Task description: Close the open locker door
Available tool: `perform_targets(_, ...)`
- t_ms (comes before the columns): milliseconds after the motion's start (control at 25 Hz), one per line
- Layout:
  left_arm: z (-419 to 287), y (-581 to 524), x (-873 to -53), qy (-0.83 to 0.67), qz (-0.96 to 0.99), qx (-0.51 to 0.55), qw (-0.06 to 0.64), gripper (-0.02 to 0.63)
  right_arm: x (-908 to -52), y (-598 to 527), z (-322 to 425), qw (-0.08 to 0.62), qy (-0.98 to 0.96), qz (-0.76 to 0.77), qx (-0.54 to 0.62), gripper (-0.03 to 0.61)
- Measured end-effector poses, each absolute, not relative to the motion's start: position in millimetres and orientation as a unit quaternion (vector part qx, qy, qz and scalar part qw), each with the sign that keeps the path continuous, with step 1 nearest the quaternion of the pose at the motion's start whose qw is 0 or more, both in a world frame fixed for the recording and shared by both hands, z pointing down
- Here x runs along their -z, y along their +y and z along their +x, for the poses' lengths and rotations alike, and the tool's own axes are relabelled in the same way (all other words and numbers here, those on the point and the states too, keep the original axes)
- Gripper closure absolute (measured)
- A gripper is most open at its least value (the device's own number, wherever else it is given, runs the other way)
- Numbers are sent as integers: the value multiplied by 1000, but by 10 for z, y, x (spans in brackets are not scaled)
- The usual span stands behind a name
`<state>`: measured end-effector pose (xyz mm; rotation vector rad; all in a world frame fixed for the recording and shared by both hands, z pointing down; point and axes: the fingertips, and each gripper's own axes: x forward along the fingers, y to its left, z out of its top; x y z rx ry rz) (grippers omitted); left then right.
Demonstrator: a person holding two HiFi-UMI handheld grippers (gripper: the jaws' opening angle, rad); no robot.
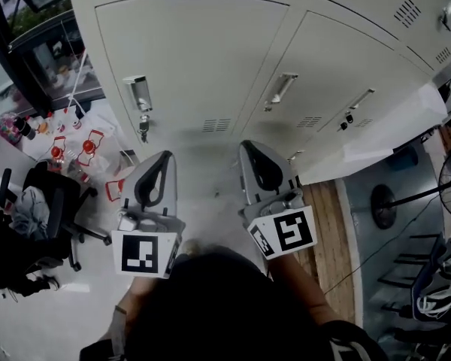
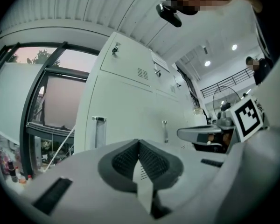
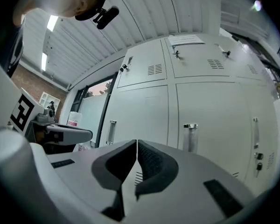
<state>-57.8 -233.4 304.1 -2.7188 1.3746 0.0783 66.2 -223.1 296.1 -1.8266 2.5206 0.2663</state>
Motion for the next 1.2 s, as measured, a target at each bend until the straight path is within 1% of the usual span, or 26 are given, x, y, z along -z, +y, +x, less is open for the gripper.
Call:
perform_targets(80, -476, -2295, -2967, 451, -890, -30, 61, 612, -2954, -2128, 829, 6, 801, -593, -80, 557)
perform_targets(200, -359, -2214, -2950, 467, -883, -11, 53, 612, -2904, -2006, 1033, 9, 798, -598, -79, 558)
perform_targets(440, -214, -1996, -2925, 493, -867, -3, 65, 612, -2842, -1811, 1255, 13, 796, -595, -105, 562)
perform_targets(680, -143, -1784, -2988, 513, -855, 4, 73, 612, -2880, -1608, 1339, 38, 802, -586, -106, 563)
perform_targets(1040, -106, -1596, -2998, 529, -845, 8, 83, 612, -2913, -1487, 1366, 37, 816, -567, -108, 563)
perform_targets(1200, -101, -1567, -3031, 533, -843, 16, 73, 612, -2899, -1469, 1365, 38, 818, -564, -109, 563)
